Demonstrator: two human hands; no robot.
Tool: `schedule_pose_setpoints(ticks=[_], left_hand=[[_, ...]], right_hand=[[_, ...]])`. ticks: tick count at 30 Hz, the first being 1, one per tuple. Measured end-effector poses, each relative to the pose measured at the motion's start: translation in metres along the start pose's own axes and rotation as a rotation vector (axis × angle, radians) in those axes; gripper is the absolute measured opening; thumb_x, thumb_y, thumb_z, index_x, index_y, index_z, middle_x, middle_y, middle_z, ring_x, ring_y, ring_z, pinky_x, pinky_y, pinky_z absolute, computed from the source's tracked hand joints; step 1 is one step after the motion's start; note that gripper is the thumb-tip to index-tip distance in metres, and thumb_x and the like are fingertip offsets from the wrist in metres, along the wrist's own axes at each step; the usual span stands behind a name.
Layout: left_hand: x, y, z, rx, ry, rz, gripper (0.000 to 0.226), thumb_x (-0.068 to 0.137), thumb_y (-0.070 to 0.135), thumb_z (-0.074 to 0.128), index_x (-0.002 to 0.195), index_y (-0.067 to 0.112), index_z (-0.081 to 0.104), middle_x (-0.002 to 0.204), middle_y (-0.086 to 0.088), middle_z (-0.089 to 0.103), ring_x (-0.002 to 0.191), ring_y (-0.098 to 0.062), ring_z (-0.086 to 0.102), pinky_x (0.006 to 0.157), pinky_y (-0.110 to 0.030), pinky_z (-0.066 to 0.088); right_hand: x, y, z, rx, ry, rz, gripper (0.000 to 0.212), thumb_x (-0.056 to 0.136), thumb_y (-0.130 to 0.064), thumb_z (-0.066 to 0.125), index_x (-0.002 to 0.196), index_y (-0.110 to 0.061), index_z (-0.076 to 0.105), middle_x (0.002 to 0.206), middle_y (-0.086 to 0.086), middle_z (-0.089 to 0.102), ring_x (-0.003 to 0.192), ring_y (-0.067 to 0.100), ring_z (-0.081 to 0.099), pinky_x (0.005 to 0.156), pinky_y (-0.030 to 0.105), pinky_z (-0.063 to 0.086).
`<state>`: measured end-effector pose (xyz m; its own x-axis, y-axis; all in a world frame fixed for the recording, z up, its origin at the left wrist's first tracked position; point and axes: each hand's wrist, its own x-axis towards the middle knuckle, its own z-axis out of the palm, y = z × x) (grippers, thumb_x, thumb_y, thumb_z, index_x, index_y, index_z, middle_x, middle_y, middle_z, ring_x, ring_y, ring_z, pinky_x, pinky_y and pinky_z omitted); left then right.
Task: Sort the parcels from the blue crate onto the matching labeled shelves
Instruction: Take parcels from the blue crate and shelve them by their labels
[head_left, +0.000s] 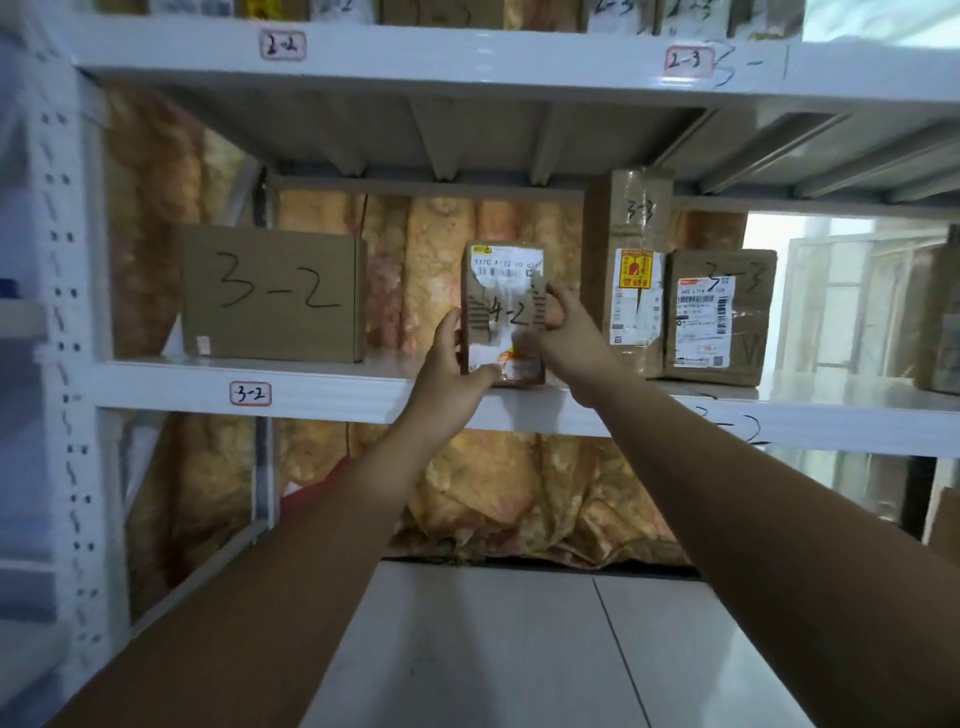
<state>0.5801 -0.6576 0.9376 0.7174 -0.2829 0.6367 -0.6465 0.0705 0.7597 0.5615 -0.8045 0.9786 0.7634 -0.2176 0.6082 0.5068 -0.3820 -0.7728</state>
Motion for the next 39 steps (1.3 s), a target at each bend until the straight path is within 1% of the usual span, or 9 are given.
schedule_pose_setpoints(ticks=[4,10,15,20,23,28,34,37,39], left_hand=[[0.007,-0.003,-0.021,-0.075,0.035,-0.016,0.056,0.092,0.007,0.058,0.134,0.035,0.035,0.109,0.023,0.052,0.101,0.004,0.054,0.076,-0.010,0.045],[0.027,0.025,-0.033,-0.108,0.092,0.087,0.063,0.090,0.002,0.056,0.138,0.037,0.038,0.115,0.019,0.056,0.104,0.005,0.056,0.077,-0.011,0.046],[0.040,0.045,-0.028,-0.107,0.127,0.182,0.074,0.074,0.017,0.063,0.135,0.050,0.040,0.136,0.007,0.054,0.122,-0.014,0.053,0.100,-0.040,0.047],[0.044,0.050,-0.007,-0.104,0.127,0.240,0.063,0.089,0.002,0.057,0.142,0.028,0.036,0.124,0.014,0.049,0.117,-0.007,0.049,0.095,-0.027,0.043],[0.037,0.054,0.009,-0.034,0.122,0.279,0.047,0.090,0.007,0.057,0.129,0.030,0.047,0.113,0.022,0.054,0.106,0.001,0.053,0.085,-0.022,0.043],[-0.002,0.026,0.022,0.018,0.266,0.383,0.037,0.091,0.034,0.054,0.127,0.030,0.049,0.125,0.007,0.054,0.112,-0.009,0.054,0.091,-0.026,0.046],[-0.066,-0.044,0.036,0.211,0.257,0.509,0.038,0.088,0.027,0.050,0.124,0.014,0.057,0.115,0.004,0.056,0.106,-0.011,0.057,0.091,-0.023,0.048],[-0.091,-0.081,0.052,0.156,0.179,0.371,0.039,0.086,0.026,0.052,0.125,0.021,0.056,0.116,0.004,0.057,0.103,-0.017,0.061,0.089,-0.028,0.050],[-0.104,-0.096,0.060,0.151,0.119,0.306,0.039,0.086,0.023,0.054,0.125,0.021,0.055,0.117,0.003,0.056,0.099,-0.008,0.060,0.087,-0.018,0.049]], right_hand=[[0.013,0.001,0.017,0.090,-0.148,0.033,0.078,0.081,0.008,0.067,0.143,-0.022,0.032,0.114,0.001,0.064,0.099,0.016,0.066,0.076,0.029,0.058],[0.035,-0.029,0.018,0.275,-0.071,-0.070,0.063,0.086,-0.006,0.068,0.142,-0.019,0.043,0.121,0.008,0.065,0.097,0.027,0.069,0.069,0.038,0.059],[0.044,-0.043,0.009,0.298,-0.025,-0.123,0.068,0.084,-0.016,0.072,0.144,-0.021,0.041,0.130,0.005,0.059,0.109,0.026,0.065,0.076,0.039,0.059],[0.038,-0.051,-0.016,0.296,0.025,-0.155,0.052,0.091,-0.007,0.062,0.139,-0.016,0.046,0.122,0.005,0.064,0.096,0.021,0.067,0.073,0.034,0.060],[0.029,-0.049,-0.029,0.271,0.040,-0.149,0.049,0.091,-0.010,0.063,0.137,-0.015,0.049,0.113,0.002,0.068,0.093,0.021,0.069,0.077,0.037,0.059],[-0.026,-0.035,-0.054,0.198,-0.153,-0.081,0.040,0.086,-0.006,0.068,0.123,-0.012,0.054,0.099,-0.001,0.066,0.080,0.008,0.069,0.063,0.023,0.054],[-0.097,0.033,-0.070,0.063,-0.214,0.019,0.044,0.076,-0.010,0.077,0.112,-0.028,0.059,0.111,-0.007,0.069,0.108,0.013,0.065,0.092,0.034,0.054],[-0.123,0.069,-0.073,0.039,-0.190,0.120,0.050,0.077,-0.004,0.077,0.120,-0.020,0.059,0.115,-0.001,0.069,0.107,0.014,0.066,0.093,0.031,0.053],[-0.134,0.092,-0.072,0.065,-0.169,0.172,0.061,0.073,-0.006,0.080,0.128,-0.009,0.054,0.121,0.010,0.066,0.110,0.023,0.065,0.093,0.036,0.053]])
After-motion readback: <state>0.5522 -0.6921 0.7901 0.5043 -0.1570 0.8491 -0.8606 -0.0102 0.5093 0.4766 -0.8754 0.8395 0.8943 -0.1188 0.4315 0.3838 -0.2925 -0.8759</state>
